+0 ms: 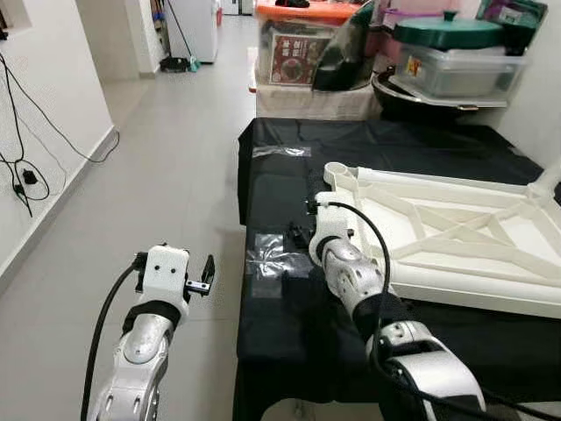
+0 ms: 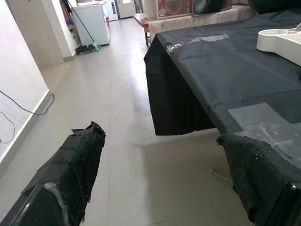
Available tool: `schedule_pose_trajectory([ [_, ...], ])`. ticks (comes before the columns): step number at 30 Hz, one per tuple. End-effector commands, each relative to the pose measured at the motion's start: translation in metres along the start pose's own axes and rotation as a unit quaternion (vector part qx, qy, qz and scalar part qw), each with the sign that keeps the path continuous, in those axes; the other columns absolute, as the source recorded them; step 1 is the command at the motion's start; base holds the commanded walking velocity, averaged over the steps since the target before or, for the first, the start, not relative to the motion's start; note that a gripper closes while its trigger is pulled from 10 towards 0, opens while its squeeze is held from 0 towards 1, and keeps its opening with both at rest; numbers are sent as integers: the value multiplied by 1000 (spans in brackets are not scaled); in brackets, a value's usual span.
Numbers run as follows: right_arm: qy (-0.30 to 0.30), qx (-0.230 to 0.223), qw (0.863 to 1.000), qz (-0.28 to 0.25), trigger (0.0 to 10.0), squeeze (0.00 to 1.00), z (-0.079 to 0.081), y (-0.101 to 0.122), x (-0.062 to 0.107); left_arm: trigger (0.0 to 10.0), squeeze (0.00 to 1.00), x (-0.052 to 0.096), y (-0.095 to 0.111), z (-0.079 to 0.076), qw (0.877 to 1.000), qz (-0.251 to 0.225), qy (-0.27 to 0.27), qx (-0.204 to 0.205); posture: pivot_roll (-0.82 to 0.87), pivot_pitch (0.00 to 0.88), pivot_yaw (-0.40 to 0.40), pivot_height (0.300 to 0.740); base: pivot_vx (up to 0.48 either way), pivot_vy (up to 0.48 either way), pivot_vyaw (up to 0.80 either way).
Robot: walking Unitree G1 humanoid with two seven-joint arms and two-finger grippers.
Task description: Building children table
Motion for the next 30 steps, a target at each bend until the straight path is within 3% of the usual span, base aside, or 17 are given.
schedule_pose_trajectory([
  [1, -23, -21, 999, 27, 10000, 0, -11, -11, -1, 10000, 0, -1, -3, -3, 1000, 6, -2, -1, 200, 0, -129, 740, 0, 0, 0],
  [2, -23, -21, 999, 27, 10000, 0, -11, -11, -1, 10000, 0, -1, -3, -3, 1000, 6, -2, -1, 200, 0, -129, 740, 0, 0, 0],
  [3, -65, -50, 997, 12, 10000, 0, -29, 2, -2, 10000, 0, 1, -4, 0, 1000, 8, 8, 1, 213, 0, -143, 740, 0, 0, 0],
  [5, -72, -58, 996, 1, 10000, 0, -32, 9, -2, 10000, 0, 1, -4, 1, 1000, 8, 11, 1, 213, 0, -143, 740, 0, 0, 0],
  [11, -56, -47, 997, -27, 10000, 0, -24, 27, -3, 10000, 0, 1, -5, 2, 1000, 10, 11, -1, 210, 0, -130, 740, 0, 0, 0],
  [12, -38, -51, 996, -62, 10000, 0, -16, 43, -2, 10000, 0, -1, -3, 3, 1000, 7, 11, -2, 204, 0, -122, 740, 0, 0, 0],
  [14, -29, -47, 996, -74, 10000, 0, -13, 50, -2, 10000, 0, -2, -2, 3, 1000, 5, 10, -2, 203, 0, -118, 740, 0, 0, 0],
  [19, -47, -45, 996, -58, 10000, 0, -19, 44, -3, 10000, 0, -3, -2, 2, 1000, 5, 8, -3, 201, 0, -116, 740, 0, 0, 0],
  [20, -65, -65, 995, -34, 10000, 0, -27, 34, -4, 10000, 0, -3, -1, 2, 1000, 4, 6, -3, 202, 0, -117, 740, 0, 0, 0],
  [21, -89, -113, 990, 3, 10000, 0, -37, 19, -3, 10000, 0, -3, -1, 2, 1000, 4, 5, -4, 201, 0, -117, 740, 0, 0, 0],
  [23, -106, -133, 985, 23, 10000, 0, -43, 11, -2, 10000, 0, -4, -1, 3, 1000, 5, 5, -4, 200, 0, -117, 740, 0, 0, 0],
  [30, -139, -148, 979, 4, 10000, 0, -59, 19, -1, 10000, 0, -4, -2, 5, 1000, 6, 5, -5, 200, 0, -120, 740, 0, 0, 0],
])
Point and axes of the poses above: a point about 5 cm out from each wrist's last joint towards the gripper, its own x axis pointing back from the gripper into the wrist, its own y axis along the axis of the wrist's last joint, z = x × y, the point moved 5 cm from there along -x, pointing out of the wrist towards the gripper, and after that the axes turned 15 degrees about -x, right-handed, at the moved point
